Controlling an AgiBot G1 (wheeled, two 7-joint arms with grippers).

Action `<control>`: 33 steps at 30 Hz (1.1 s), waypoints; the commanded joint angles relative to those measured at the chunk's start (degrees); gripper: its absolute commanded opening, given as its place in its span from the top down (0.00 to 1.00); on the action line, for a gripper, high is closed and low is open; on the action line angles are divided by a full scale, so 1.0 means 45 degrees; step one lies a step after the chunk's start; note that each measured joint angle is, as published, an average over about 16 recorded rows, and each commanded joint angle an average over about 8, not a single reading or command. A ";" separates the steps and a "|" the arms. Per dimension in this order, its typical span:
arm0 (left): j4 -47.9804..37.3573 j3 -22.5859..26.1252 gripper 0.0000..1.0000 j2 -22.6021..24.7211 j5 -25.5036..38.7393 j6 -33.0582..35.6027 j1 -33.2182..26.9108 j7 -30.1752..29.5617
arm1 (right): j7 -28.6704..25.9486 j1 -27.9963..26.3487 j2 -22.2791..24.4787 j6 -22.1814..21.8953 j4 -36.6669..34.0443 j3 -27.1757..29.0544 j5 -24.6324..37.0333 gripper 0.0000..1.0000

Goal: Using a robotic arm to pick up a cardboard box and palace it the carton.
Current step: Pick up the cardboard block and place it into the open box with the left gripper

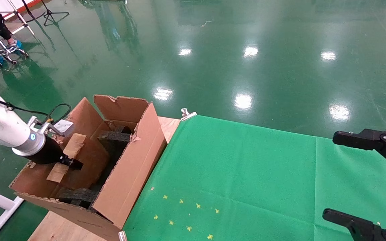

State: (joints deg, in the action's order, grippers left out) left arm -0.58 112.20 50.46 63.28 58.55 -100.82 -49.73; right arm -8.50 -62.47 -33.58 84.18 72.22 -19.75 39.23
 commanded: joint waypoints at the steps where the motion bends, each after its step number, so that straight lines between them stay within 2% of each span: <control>1: -0.0009 0.0004 0.00 -0.0005 0.0005 0.0002 -0.0047 0.0015 | 0.0000 0.0000 0.0000 0.0000 0.0000 0.0000 0.0000 0.00; 18: -0.0069 -0.0052 0.00 -0.0079 -0.0081 0.0305 -0.0818 0.0192 | 0.0002 -0.0001 0.0001 -0.0001 -0.0001 -0.0003 -0.0002 0.00; 26: -0.0116 -0.0715 0.00 -0.0337 -0.1052 0.0837 -0.2608 0.0380 | 0.0002 -0.0001 0.0001 -0.0001 -0.0001 -0.0004 -0.0003 0.00; 33: 0.0136 -0.1750 0.00 -0.0810 -0.2551 0.2344 -0.4729 0.0466 | 0.0003 -0.0002 0.0002 -0.0002 -0.0001 -0.0005 -0.0003 0.00</control>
State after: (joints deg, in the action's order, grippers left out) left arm 0.46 104.30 46.89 51.75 69.50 -121.13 -48.13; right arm -8.49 -62.48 -33.57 84.17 72.22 -19.77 39.22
